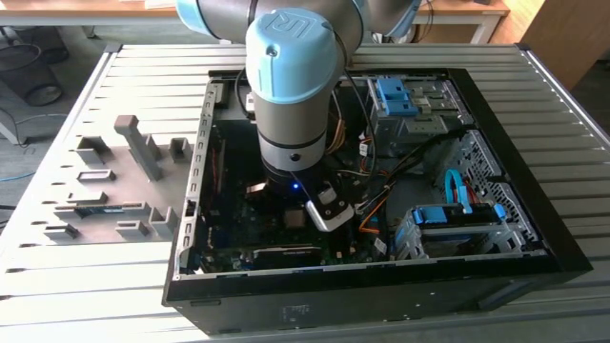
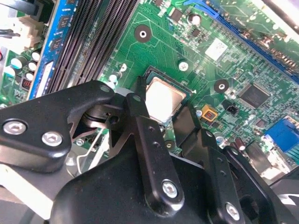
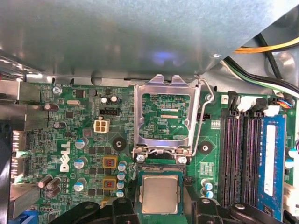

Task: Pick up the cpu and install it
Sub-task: 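Place the cpu into insertion slot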

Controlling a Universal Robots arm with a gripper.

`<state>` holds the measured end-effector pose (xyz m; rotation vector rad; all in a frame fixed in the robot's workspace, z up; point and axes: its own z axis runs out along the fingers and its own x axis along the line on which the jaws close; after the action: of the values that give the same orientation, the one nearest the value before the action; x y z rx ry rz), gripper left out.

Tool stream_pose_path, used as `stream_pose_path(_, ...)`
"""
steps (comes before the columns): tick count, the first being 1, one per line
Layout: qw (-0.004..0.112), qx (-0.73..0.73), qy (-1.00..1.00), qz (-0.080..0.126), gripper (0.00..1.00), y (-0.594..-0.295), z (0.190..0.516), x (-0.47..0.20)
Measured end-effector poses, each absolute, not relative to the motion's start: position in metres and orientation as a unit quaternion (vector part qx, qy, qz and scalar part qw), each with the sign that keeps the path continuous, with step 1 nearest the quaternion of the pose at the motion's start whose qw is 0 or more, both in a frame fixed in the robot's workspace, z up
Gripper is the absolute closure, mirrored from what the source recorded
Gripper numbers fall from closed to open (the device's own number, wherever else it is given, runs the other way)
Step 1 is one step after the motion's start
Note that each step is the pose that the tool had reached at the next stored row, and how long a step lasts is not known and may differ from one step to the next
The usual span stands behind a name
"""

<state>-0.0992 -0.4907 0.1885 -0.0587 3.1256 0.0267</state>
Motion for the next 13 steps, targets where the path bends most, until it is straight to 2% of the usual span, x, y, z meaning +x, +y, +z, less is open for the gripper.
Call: stream_pose_path(13, 0.008, -0.021, 1.0, 0.009, 0.53, -0.4877, 0.1885, -0.0993)
